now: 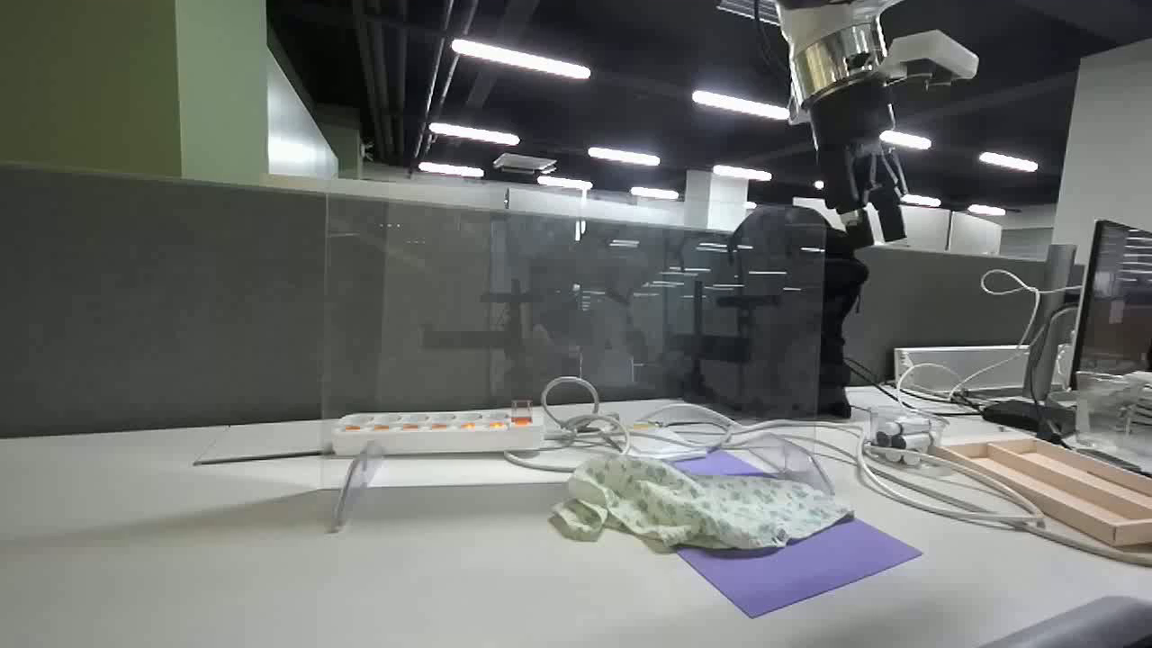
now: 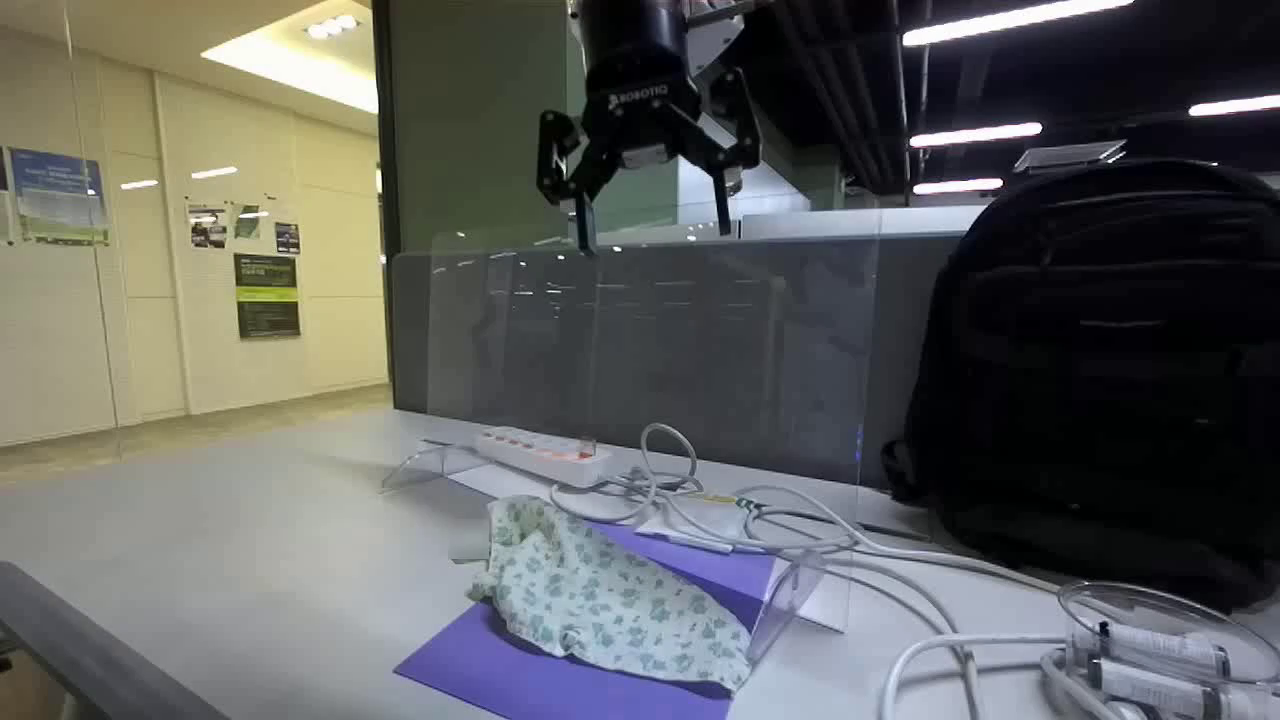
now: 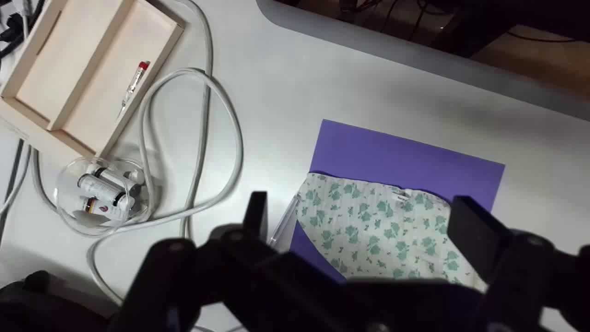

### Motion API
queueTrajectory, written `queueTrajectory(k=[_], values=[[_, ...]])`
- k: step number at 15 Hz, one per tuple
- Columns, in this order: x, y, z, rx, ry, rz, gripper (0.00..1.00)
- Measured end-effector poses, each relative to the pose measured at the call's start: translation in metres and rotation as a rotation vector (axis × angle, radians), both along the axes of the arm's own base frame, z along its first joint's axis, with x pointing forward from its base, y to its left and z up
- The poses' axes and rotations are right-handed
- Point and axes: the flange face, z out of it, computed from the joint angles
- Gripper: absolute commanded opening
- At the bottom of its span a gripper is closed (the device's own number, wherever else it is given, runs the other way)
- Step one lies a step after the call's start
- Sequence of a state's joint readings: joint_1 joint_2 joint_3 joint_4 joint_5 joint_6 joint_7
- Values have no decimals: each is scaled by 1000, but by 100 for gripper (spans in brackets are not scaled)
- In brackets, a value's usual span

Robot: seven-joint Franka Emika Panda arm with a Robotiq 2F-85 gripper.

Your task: Hang the cloth on the transparent screen

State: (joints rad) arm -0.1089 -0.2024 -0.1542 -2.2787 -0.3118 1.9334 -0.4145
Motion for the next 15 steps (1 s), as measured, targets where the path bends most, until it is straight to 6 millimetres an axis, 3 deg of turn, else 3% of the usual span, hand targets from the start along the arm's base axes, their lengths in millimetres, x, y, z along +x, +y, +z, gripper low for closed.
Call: queueTrajectory(k=[12,15], values=[[1,1,-1,-1,-2,2,100],[7,21,-8,-9,-48,11,100]])
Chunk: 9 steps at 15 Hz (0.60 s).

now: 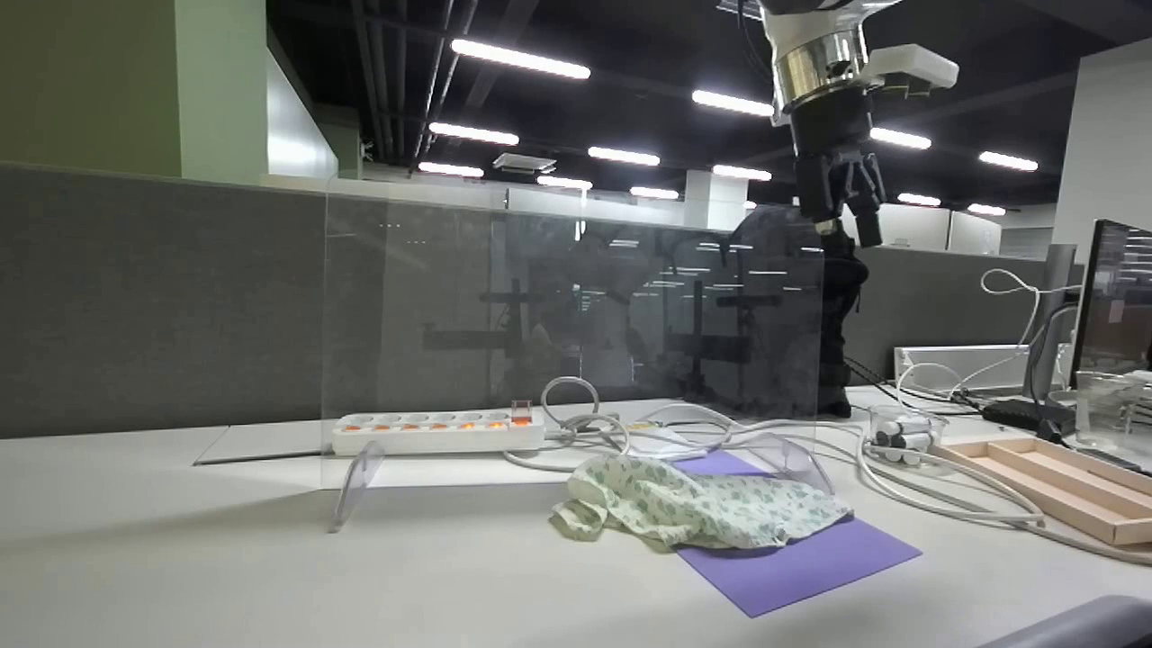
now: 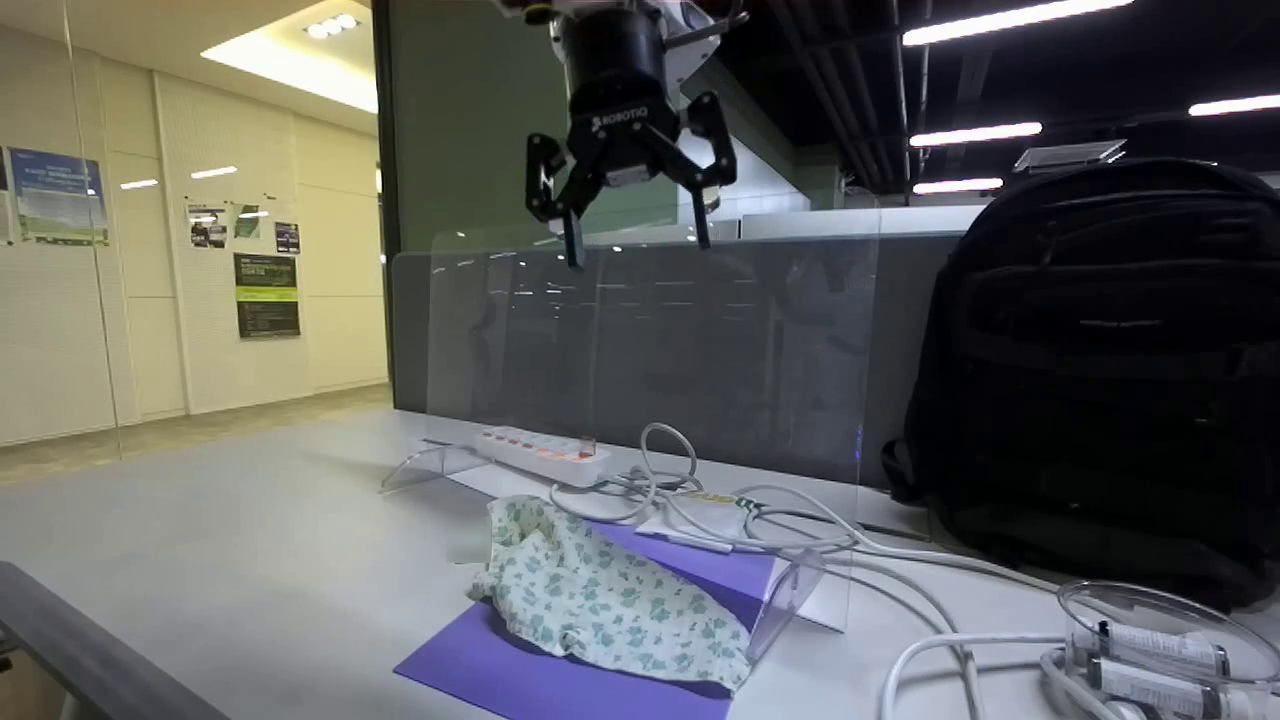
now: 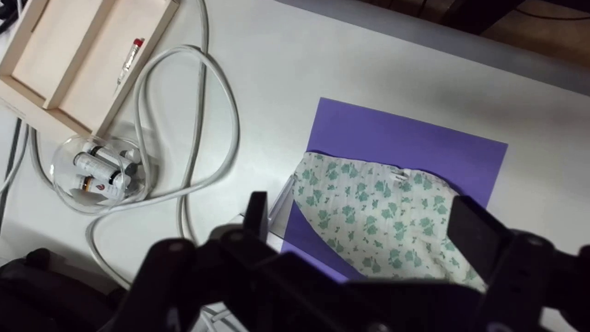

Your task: Hang the cloth on the transparent screen

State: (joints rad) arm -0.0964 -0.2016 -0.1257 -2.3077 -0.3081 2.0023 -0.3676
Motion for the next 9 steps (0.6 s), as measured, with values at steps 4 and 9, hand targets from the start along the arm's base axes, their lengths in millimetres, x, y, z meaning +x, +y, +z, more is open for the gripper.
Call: queueTrajectory(k=[4,9], values=[[5,59,-28,11,-45,30,100],[9,103,-70,26,-120,10,100]])
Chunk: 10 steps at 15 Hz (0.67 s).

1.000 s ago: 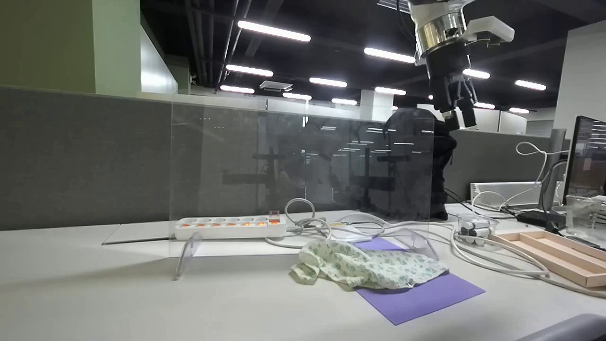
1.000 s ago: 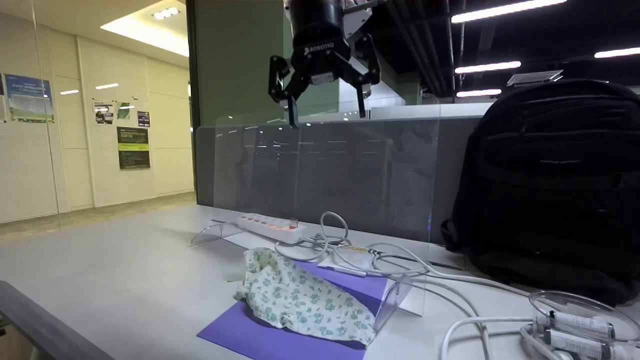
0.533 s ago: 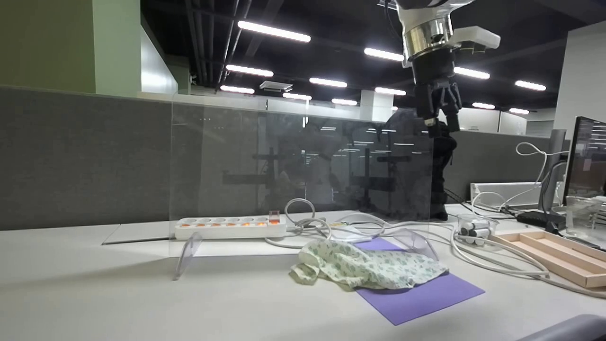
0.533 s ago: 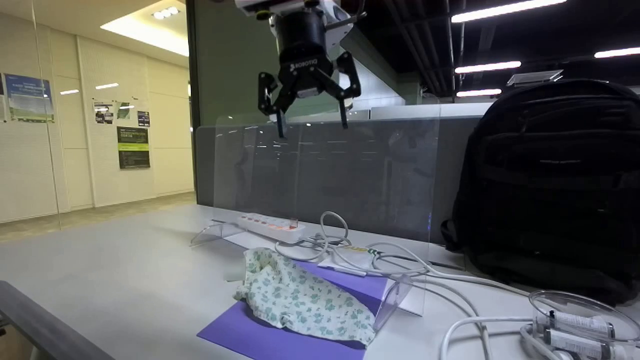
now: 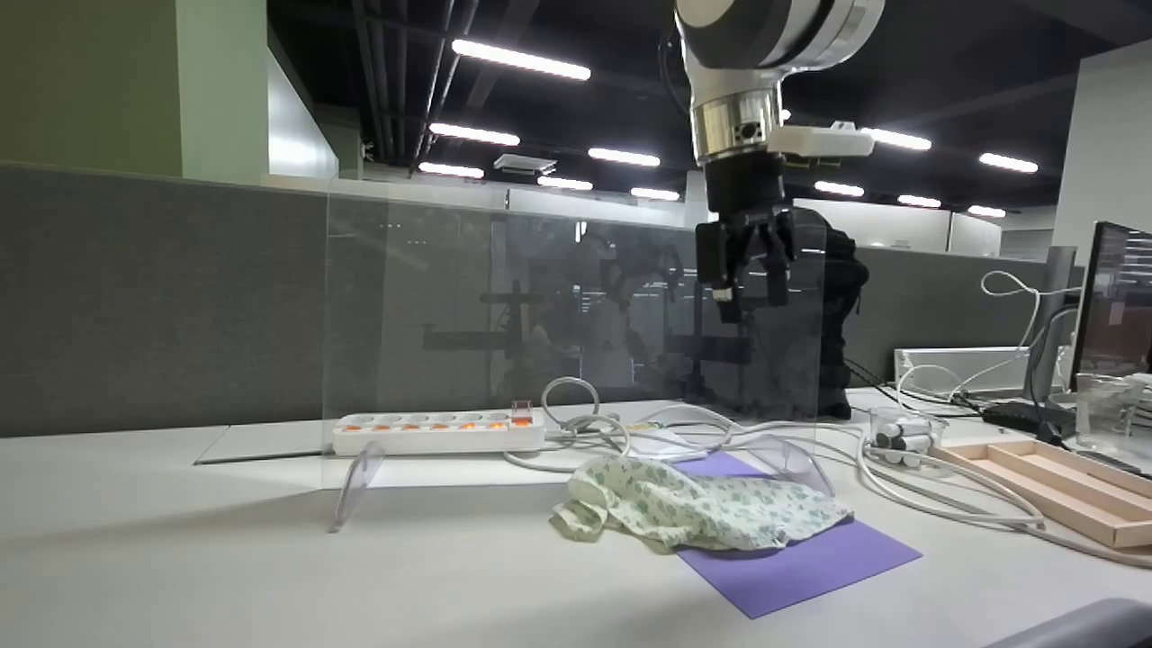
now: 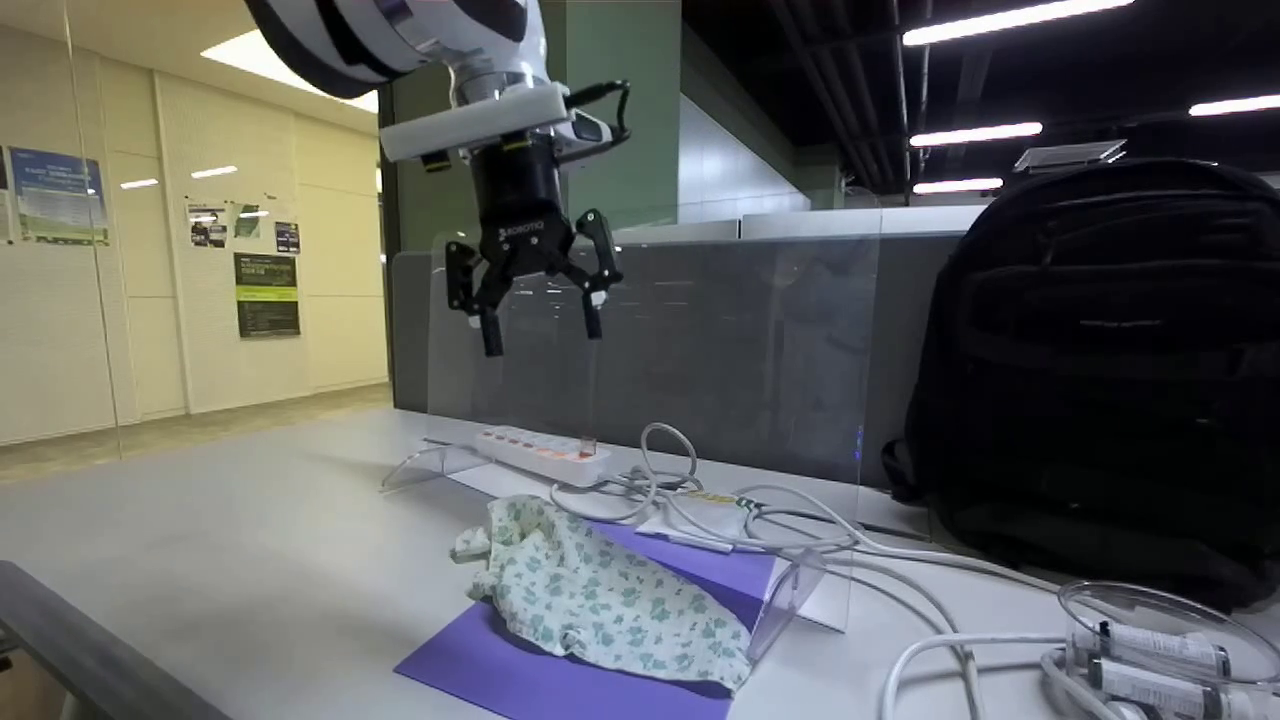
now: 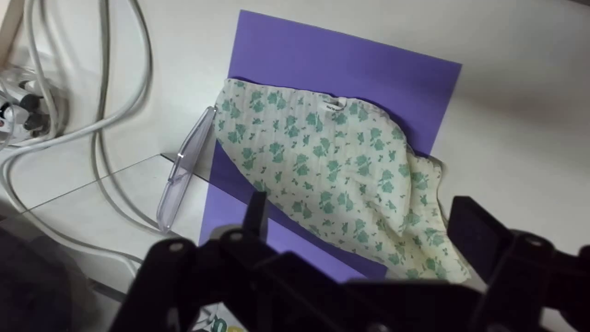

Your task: Hang the cloth on the transparent screen

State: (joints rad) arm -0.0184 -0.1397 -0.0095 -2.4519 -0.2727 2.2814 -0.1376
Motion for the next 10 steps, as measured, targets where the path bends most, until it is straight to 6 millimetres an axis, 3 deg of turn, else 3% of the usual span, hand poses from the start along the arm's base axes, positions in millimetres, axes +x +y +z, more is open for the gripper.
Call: queueTrajectory(k=[3,10], values=[[2,0,-17,4,13,-23,100],[12,4,-26,19,-44,16,100]])
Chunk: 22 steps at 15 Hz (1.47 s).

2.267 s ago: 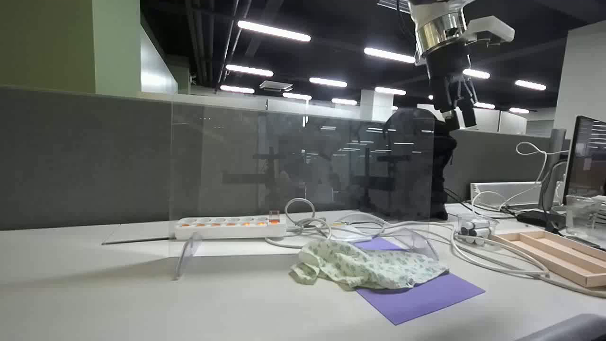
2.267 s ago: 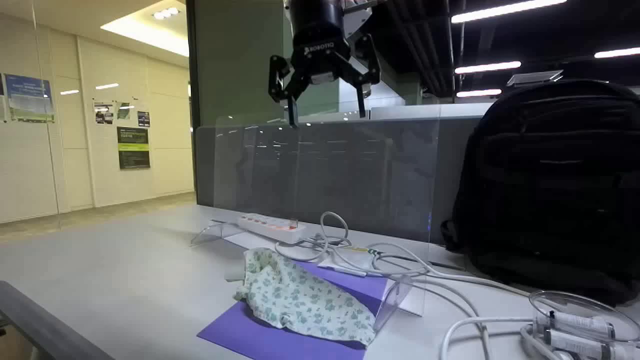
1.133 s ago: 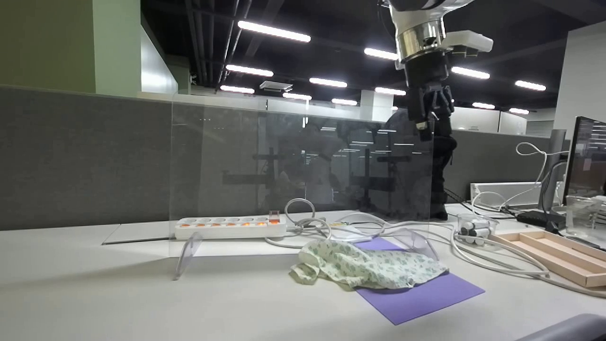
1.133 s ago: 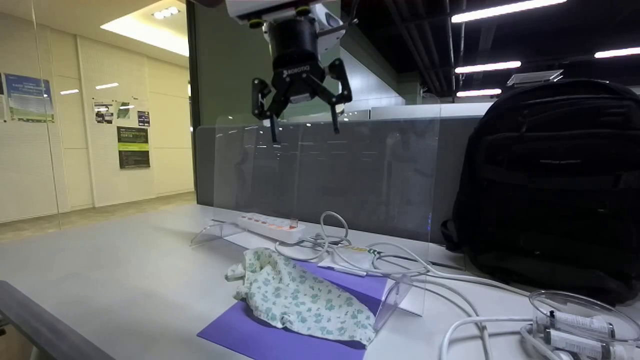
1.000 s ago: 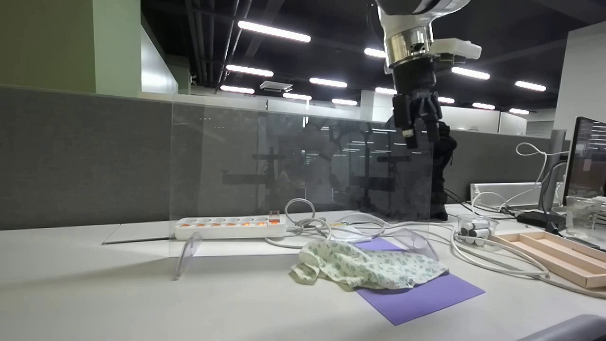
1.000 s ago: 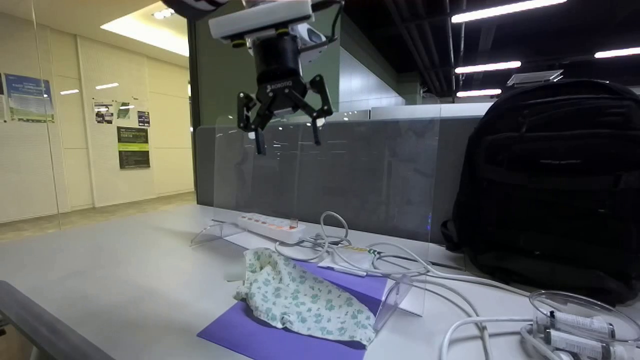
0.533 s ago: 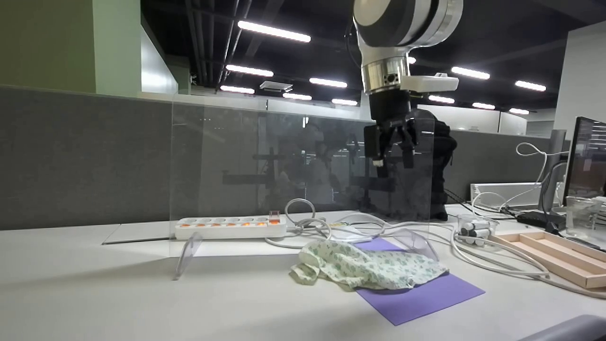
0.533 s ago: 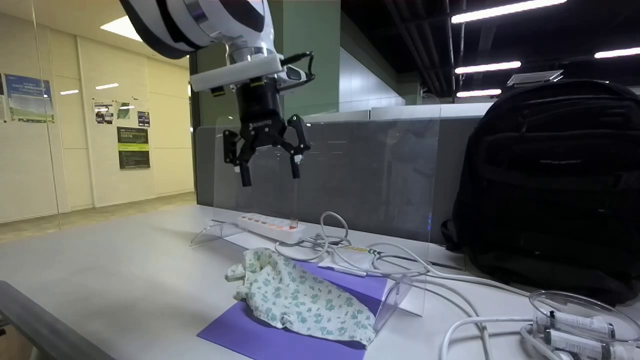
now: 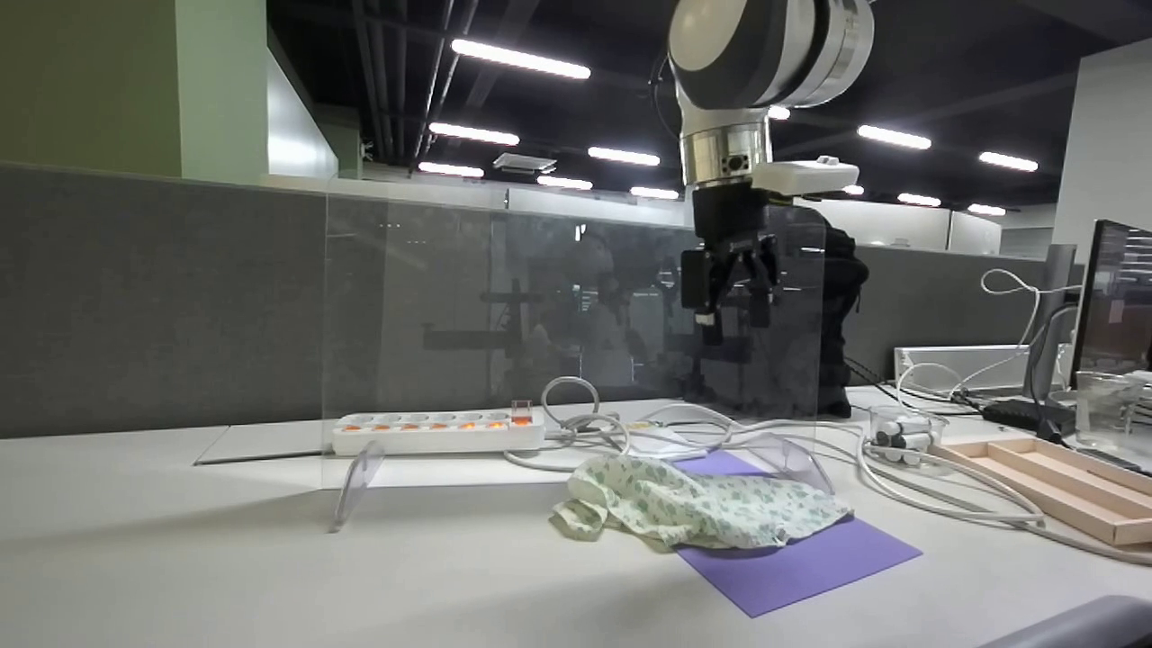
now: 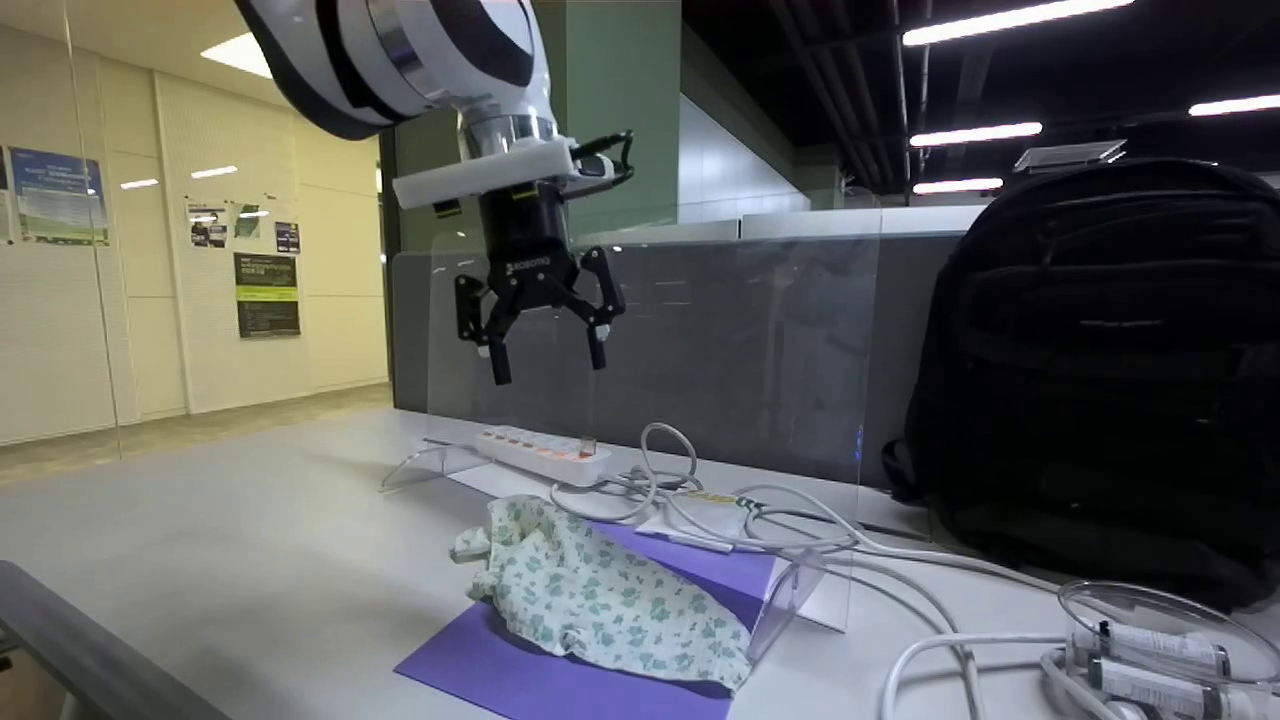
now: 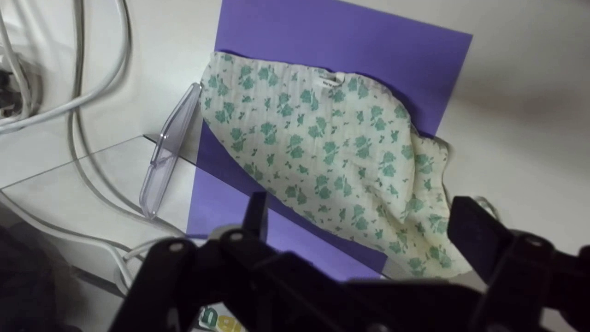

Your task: Hang the cloth on the transparent screen

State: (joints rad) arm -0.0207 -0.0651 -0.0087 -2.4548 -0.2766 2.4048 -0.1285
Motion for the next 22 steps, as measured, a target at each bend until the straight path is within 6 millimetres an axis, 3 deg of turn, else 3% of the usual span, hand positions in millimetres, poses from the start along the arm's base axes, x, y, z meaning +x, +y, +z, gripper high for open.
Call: queueTrajectory(k=[6,12,22], values=[[22,13,-38,52,-117,21,100],[27,24,-86,86,-108,95,100],[30,13,-139,69,-49,150,100]])
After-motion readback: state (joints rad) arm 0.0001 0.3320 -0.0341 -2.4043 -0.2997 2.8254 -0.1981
